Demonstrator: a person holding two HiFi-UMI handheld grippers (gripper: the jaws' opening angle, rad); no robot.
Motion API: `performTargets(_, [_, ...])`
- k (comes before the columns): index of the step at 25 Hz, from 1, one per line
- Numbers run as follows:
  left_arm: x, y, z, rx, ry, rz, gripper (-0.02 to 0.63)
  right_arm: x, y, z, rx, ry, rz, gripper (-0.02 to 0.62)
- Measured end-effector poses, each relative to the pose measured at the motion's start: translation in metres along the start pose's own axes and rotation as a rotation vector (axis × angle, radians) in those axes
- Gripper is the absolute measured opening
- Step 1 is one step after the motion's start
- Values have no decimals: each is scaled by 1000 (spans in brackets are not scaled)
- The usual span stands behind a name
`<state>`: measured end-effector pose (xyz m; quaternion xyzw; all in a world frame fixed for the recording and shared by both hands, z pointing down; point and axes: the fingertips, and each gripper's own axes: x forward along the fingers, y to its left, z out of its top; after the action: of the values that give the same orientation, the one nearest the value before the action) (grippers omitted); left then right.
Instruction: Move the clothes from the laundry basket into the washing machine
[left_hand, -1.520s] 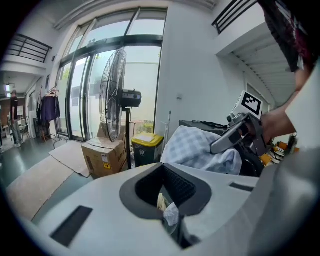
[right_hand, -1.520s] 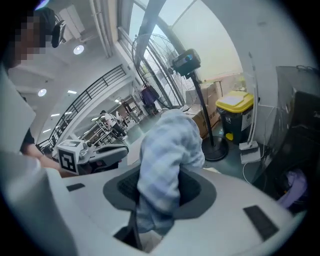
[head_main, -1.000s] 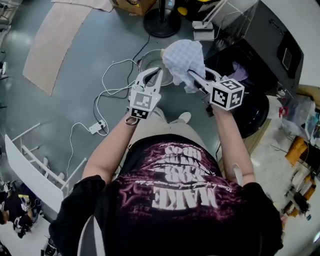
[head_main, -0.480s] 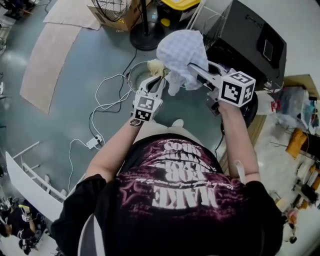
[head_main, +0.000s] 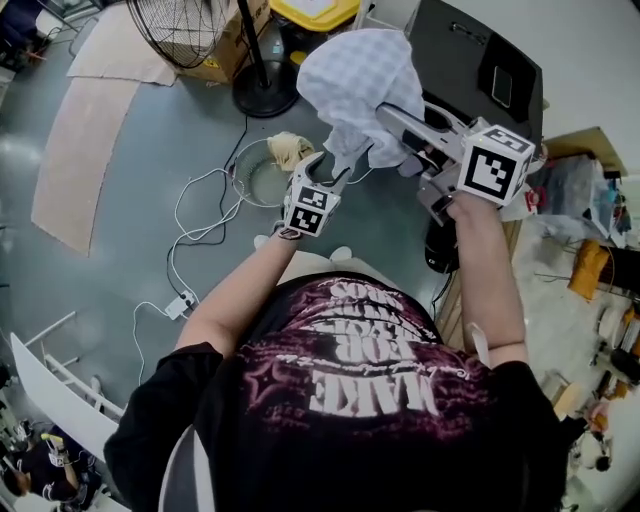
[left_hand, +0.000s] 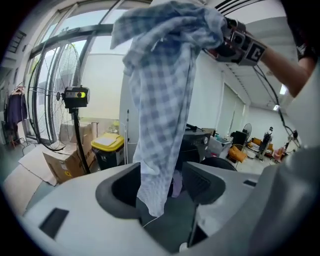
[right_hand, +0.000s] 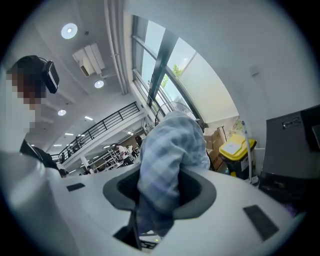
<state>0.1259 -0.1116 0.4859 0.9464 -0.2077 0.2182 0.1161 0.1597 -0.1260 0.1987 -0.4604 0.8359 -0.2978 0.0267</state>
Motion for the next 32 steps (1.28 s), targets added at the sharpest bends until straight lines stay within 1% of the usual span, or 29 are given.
performTargets(2, [27, -10, 0, 6, 30, 11, 267, -13, 3, 14, -5, -24, 10, 158])
performTargets(5, [66, -14, 1, 19, 78, 70, 281, -35, 6, 28, -9, -57, 16, 158])
performTargets(7, [84, -8, 6, -5, 94, 112, 279, -50, 5, 32, -12, -75, 15, 158])
performTargets(8, [89, -5, 11, -23, 82, 119, 267, -57, 3, 33, -17, -81, 9, 158])
performTargets(9, [91, -1, 18, -36, 59, 122, 134, -65, -1, 32, -25, -85, -5, 158])
performTargets(10, [89, 3, 26, -45, 34, 123, 27, -73, -8, 31, -35, -88, -27, 159])
performTargets(12, [78, 10, 41, -64, -6, 113, 18, -90, -28, 24, -60, -85, -99, 158])
performTargets(15, [55, 12, 62, -114, -67, 61, 17, -113, -67, 4, -102, -53, -242, 158])
performTargets(17, [40, 9, 79, -136, -115, 17, 17, -121, -89, -20, -116, -18, -331, 160])
performTargets(20, [24, 0, 107, -134, -172, -46, 17, -117, -113, -64, -137, 52, -436, 160])
performTargets(22, [18, -10, 125, -120, -202, -98, 17, -108, -124, -93, -142, 100, -494, 160])
performTargets(24, [14, -24, 139, -103, -219, -166, 17, -98, -128, -119, -139, 139, -540, 160])
performTargets(26, [12, -41, 150, -69, -225, -237, 17, -89, -128, -136, -146, 170, -576, 161])
performTargets(29, [14, -64, 156, 12, -218, -316, 17, -81, -124, -142, -150, 173, -618, 163])
performTargets(32, [16, -74, 154, 67, -212, -356, 17, -75, -119, -138, -135, 160, -649, 166])
